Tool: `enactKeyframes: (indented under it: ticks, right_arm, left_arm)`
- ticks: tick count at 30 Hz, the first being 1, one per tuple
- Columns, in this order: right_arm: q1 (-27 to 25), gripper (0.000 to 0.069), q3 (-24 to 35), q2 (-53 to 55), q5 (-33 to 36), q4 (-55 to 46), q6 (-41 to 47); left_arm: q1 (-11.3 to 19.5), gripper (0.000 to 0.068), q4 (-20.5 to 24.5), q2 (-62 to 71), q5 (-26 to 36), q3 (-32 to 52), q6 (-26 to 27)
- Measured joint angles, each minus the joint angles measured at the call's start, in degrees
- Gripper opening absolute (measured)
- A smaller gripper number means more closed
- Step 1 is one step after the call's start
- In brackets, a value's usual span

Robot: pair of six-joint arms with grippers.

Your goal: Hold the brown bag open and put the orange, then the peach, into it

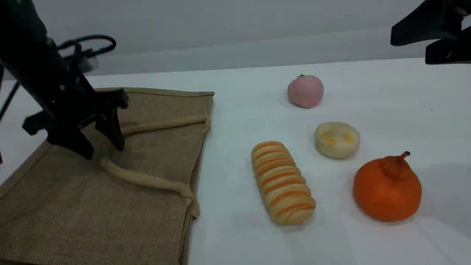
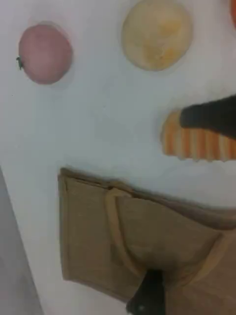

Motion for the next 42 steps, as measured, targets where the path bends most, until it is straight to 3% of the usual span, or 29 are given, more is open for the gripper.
enactKeyframes:
  ticks: [6, 9, 11, 16, 21, 29, 36, 42]
  right_arm:
    - [0.0, 0.0471, 0.0, 0.0, 0.0, -0.1, 0.1]
    - [0.0, 0.0471, 0.0, 0.0, 0.0, -0.3, 0.1]
    - [0.0, 0.0471, 0.0, 0.0, 0.0, -0.4, 0.1]
    - [0.0, 0.0471, 0.0, 0.4, 0.0, -0.5, 0.1]
    - [0.0, 0.0471, 0.1, 3.8, -0.3, -0.5, 0.1]
    - [0.0, 0.0471, 0.1, 11.0, -0.7, -0.5, -1.2]
    - [0.0, 0.0471, 0.1, 15.0, -0.7, -0.5, -5.6]
    - [0.0, 0.0471, 0.1, 18.4, -0.9, -0.5, -7.3]
  left_arm:
    - [-0.1, 0.0446, -0.2, 3.2, -3.2, 0.0, 0.0]
    - [-0.1, 0.0405, -0.2, 3.4, -3.3, 0.0, 0.0]
    - [-0.1, 0.0339, -0.2, 3.4, -3.5, 0.0, 0.0]
    - [-0.1, 0.0073, -0.4, 3.0, -3.3, -0.3, -0.1]
    - [-0.1, 0.0071, -0.4, -0.3, 2.4, -5.1, 1.3]
    - [-0.1, 0.0071, -4.2, -9.8, 20.3, -18.8, 10.3]
    - [-0.1, 0.0071, -13.3, -12.3, 35.9, -31.9, 23.0]
    - [-0.1, 0.0071, -24.0, -13.1, 37.1, -36.8, 30.5]
